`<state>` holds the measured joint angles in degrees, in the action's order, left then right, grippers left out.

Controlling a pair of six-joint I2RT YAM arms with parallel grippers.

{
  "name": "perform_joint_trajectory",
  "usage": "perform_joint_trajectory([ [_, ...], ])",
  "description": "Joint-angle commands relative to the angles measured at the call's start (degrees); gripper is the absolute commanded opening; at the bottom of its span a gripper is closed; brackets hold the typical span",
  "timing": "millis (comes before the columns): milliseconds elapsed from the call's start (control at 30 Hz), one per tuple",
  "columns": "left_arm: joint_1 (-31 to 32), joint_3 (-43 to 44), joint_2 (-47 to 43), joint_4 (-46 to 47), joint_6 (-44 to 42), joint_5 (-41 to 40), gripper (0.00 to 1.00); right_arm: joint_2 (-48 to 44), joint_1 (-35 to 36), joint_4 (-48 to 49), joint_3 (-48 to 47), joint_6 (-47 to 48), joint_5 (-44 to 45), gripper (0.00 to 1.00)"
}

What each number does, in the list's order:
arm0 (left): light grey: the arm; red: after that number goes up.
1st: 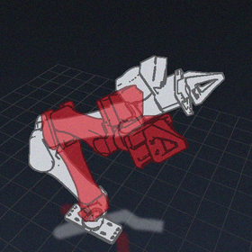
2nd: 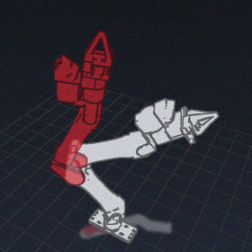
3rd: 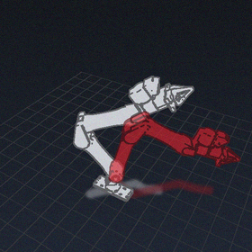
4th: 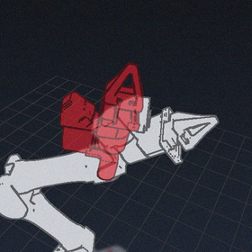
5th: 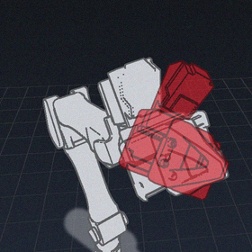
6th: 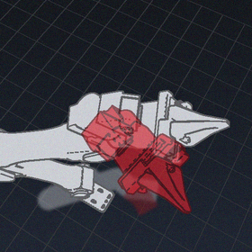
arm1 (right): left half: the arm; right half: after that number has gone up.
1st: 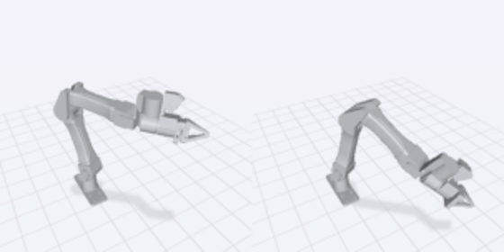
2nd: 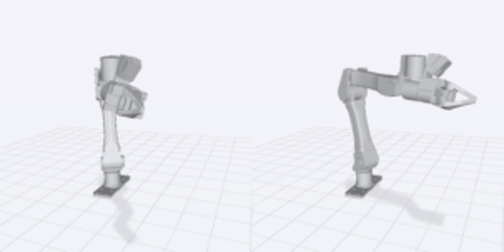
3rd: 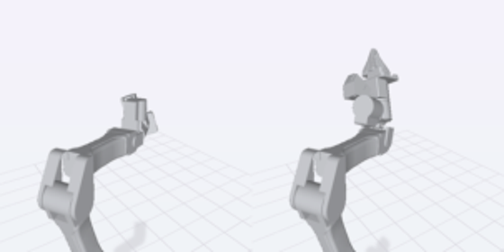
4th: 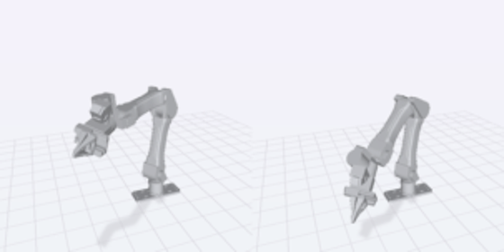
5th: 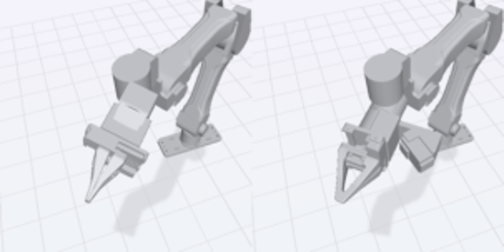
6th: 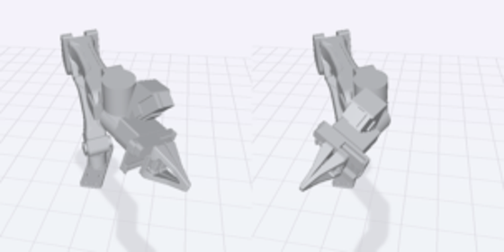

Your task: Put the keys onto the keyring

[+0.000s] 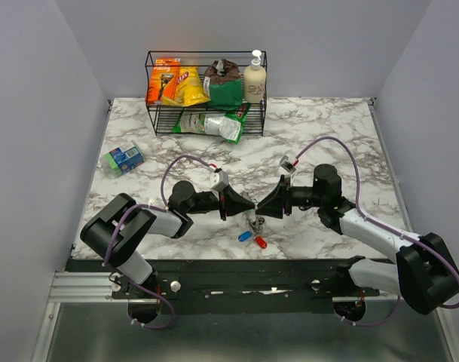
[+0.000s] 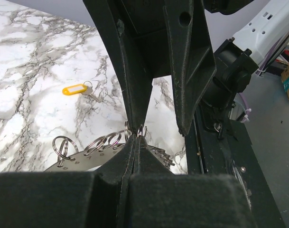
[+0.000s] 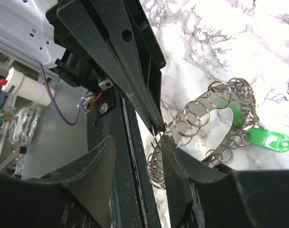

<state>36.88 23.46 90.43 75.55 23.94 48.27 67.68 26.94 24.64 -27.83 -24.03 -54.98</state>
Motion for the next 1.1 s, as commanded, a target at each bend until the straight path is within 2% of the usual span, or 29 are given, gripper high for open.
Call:
perform_joint_trajectory([
  [0,0.38,0.97,-1.93,21.04,0.84,0.33,0.0,-1.06,0.31,1.19,2.08,1.62,-1.09,0.48],
  [200,0.38,1.5,-2.02,21.04,1.63,0.51,0.0,-1.5,0.31,3.47,3.22,1.18,-0.83,0.43],
  [367,0.38,1.59,-2.28,21.04,2.07,0.86,0.0,-1.94,0.31,6.73,3.93,-0.84,-1.01,0.34],
  [533,0.38,1.59,-2.45,21.04,2.6,1.21,0.0,-2.55,0.31,8.67,4.02,-1.98,-0.3,0.32],
  [900,0.56,1.41,-3.07,21.04,3.21,1.65,0.0,-2.55,0.31,8.67,3.4,-2.69,3.65,0.34],
  [1067,0.65,1.15,-3.51,21.04,3.3,1.91,0.0,-3.08,0.31,7.35,2.96,-2.6,6.81,0.41],
])
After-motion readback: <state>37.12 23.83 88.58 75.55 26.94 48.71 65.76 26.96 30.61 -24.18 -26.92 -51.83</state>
